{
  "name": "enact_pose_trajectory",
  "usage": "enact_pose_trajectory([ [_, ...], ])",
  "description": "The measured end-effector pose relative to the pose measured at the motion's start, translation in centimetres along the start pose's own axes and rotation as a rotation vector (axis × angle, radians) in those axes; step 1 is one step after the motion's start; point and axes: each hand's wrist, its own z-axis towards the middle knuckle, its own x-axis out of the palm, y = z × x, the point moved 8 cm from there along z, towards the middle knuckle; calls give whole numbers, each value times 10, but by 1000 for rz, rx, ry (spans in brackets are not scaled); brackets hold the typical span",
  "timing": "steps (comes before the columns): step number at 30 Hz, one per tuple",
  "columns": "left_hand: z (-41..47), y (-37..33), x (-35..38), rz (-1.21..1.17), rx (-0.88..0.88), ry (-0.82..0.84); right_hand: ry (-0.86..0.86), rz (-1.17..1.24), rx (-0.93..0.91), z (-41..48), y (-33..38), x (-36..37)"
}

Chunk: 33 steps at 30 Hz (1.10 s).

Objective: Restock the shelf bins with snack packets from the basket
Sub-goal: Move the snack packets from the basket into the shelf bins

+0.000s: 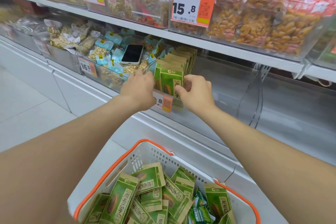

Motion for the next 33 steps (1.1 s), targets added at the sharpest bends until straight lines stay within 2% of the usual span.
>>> enact_pose_trajectory([
  [9, 6, 12, 4, -41, 15, 2, -20, 34, 117, 18, 11, 27],
  [15, 5, 8, 7, -35, 28, 25, 10, -66, 103, 20, 11, 34],
  [20, 3, 3, 7, -23, 52, -9, -31, -114, 101, 11, 13, 18],
  [22, 1, 1, 4, -52, 63, -47, -85, -107, 48, 2, 19, 6],
  [24, 0, 0, 1, -53, 69, -68, -97, -102, -161, -11, 38, -3],
  [26, -6, -8, 6, -36, 145, -19, 24, -109, -386, -31, 55, 0],
  [28, -19, -22, 25, 22, 281, 139, 320, -231, -495, -57, 61, 19],
  [31, -57, -39, 72, 78, 390, 522, 994, -569, -436, -114, 25, 58],
  [33, -85, -51, 99, 111, 442, 675, 1253, -745, -402, -154, -6, 69],
])
